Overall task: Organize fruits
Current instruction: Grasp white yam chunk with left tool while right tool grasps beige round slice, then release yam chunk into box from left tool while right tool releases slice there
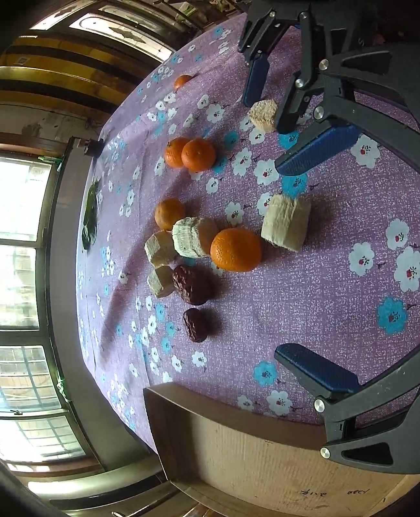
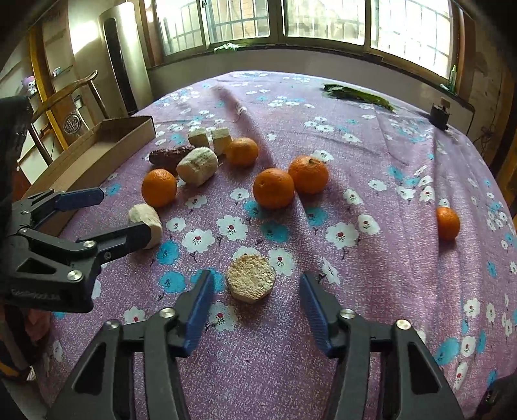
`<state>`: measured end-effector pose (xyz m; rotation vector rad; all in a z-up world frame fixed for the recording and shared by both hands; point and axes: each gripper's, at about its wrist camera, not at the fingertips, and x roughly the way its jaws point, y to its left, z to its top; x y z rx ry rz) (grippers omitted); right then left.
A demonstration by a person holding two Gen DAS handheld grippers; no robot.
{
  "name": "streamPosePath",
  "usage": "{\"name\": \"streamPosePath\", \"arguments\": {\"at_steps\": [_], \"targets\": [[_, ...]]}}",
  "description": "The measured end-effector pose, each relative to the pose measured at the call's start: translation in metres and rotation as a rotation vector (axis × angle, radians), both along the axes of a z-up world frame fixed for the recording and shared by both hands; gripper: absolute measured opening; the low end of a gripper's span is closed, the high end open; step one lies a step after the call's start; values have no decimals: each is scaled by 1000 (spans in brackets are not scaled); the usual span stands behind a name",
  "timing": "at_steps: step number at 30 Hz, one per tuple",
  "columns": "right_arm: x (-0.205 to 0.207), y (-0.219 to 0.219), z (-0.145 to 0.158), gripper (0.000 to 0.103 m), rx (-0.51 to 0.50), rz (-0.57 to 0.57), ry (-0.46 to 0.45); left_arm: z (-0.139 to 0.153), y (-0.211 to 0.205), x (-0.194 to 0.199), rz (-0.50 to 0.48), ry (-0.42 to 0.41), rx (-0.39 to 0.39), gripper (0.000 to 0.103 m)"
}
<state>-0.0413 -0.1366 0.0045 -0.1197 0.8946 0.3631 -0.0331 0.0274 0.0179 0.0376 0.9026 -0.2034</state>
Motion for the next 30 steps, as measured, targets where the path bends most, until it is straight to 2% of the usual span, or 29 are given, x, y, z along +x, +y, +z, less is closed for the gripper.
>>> {"name": "streamPosePath", "arguments": {"at_steps": [3, 5, 6, 8, 10, 15, 22, 30], "targets": [[1, 4, 1, 36, -21, 9, -9, -3, -2, 3, -17, 20, -12, 97], [-1, 4, 1, 34, -30, 13, -12, -4, -4, 3, -29, 25, -7, 70], [-2, 4, 1, 34, -31, 11, -10, -6, -6, 4, -41, 36, -11, 63], [-3, 2, 1, 34, -33, 7, -7, -5, -8, 3, -69, 41, -27, 41], [-5, 1, 2, 34, -36, 5, -4, -4, -13, 0, -93, 38, -21, 32], [-11, 2, 8, 34, -30, 12, -15, 1, -6, -4, -51, 34, -16, 31], [-13, 16, 27, 34, 24, 52, -41, 31, 19, -11, 19, -21, -13, 31], [0, 66, 48, 34, 51, 170, -56, 56, 68, -12, 119, -54, 16, 32]]}}
